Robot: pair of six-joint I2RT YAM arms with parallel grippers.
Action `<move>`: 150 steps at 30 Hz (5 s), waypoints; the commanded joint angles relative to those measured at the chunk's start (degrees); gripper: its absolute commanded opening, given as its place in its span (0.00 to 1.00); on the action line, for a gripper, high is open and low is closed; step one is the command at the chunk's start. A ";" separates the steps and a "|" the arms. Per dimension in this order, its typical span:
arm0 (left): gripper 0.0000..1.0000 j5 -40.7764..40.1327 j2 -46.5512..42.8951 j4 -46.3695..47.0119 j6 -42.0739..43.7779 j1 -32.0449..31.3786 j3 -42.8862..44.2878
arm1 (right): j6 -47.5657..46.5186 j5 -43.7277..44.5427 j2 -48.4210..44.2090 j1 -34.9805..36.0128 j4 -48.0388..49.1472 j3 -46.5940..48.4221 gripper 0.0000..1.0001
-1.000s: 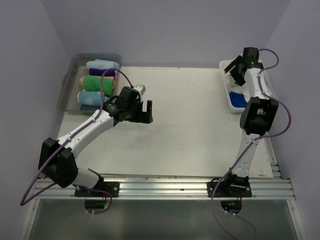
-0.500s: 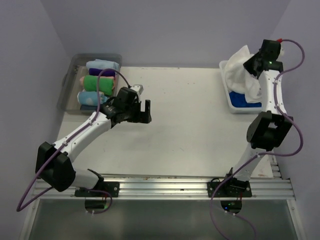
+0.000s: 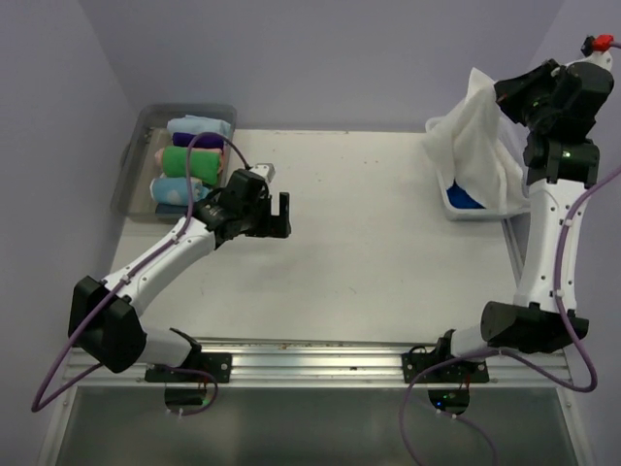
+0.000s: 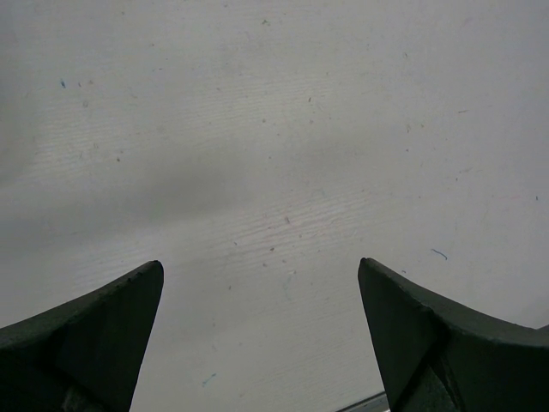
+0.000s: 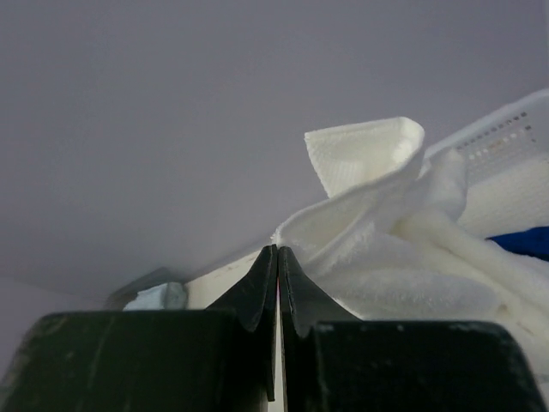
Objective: Roll the towels
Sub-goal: Move the towel to the center of the board, then flatten the towel
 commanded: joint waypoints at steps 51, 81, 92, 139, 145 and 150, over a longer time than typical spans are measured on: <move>0.16 11.89 24.47 2.75 -6.04 -8.57 16.14 | 3.92 -4.83 -21.90 52.24 -0.40 -72.10 0.53; 0.00 4.34 1.18 -7.35 -1.82 11.56 55.25 | -21.66 19.70 -20.74 33.26 -9.27 -1.34 0.00; 0.00 4.76 4.31 -1.91 -0.68 11.56 51.22 | -22.01 20.92 -31.20 33.26 -13.49 -11.17 0.00; 0.56 -5.87 -1.12 -5.43 -23.18 10.68 -22.79 | -4.61 5.89 -12.33 33.70 -1.37 -59.52 0.62; 0.56 -6.56 12.58 0.73 -18.97 6.64 -17.44 | -2.85 12.65 -3.27 32.56 2.50 -61.02 0.63; 0.56 -7.97 24.70 0.29 -13.87 4.53 -4.44 | -2.94 11.61 2.28 28.25 4.61 -63.65 0.63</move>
